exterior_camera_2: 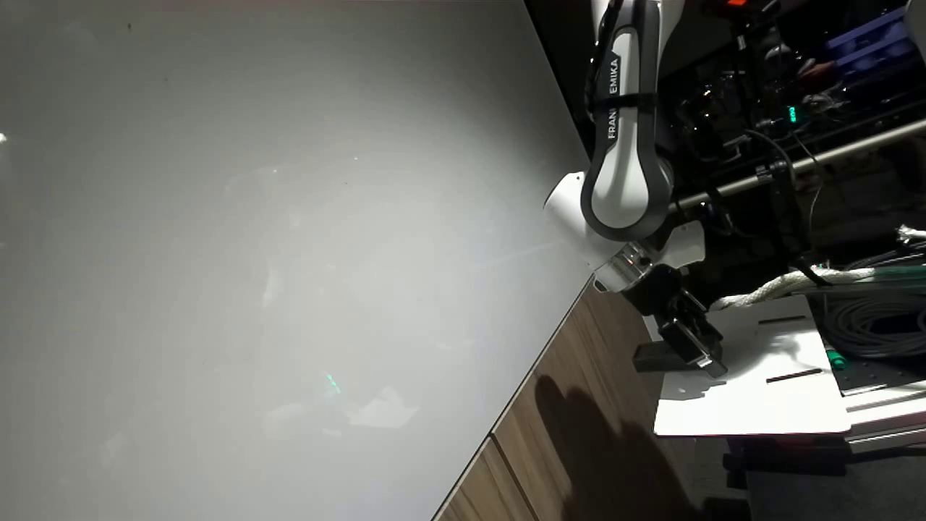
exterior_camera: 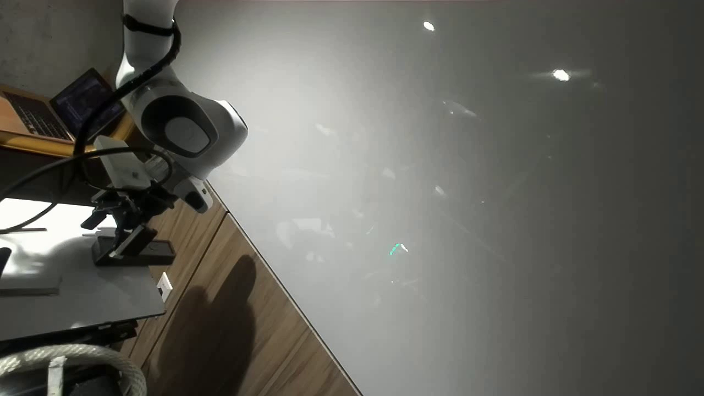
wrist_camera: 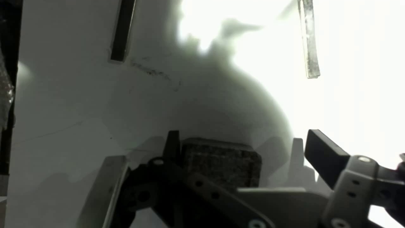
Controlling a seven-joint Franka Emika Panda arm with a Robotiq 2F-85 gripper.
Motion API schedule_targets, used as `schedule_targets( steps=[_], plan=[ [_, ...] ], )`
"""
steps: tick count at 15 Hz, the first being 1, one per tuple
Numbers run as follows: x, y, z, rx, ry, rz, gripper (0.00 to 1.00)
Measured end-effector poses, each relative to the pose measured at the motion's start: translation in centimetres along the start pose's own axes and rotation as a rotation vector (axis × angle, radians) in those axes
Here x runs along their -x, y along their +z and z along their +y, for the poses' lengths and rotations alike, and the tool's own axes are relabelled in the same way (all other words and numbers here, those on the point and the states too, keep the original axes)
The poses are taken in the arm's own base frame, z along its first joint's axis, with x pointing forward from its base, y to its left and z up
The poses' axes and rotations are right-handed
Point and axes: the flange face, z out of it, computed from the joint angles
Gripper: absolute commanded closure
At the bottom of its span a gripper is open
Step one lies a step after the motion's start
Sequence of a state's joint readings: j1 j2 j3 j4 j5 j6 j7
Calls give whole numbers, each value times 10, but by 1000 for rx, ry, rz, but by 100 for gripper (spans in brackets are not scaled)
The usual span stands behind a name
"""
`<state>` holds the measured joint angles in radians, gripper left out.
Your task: Use the black eraser to erase the markings on the white board
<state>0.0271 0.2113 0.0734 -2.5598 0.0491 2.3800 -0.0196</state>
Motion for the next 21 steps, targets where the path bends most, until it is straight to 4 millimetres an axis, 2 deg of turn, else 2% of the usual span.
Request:
schedule_targets(
  steps=[5, 8, 12, 17, 21],
  plan=[
    [-1, 0, 4, 0, 9, 0, 0],
    [-4, -12, 14, 18, 18, 27, 0],
    [0, -49, 20, 44, 11, 90, 0],
    [24, -110, 14, -32, -47, 138, 0],
    [40, -142, 9, -82, -78, 161, 0]
  ],
)
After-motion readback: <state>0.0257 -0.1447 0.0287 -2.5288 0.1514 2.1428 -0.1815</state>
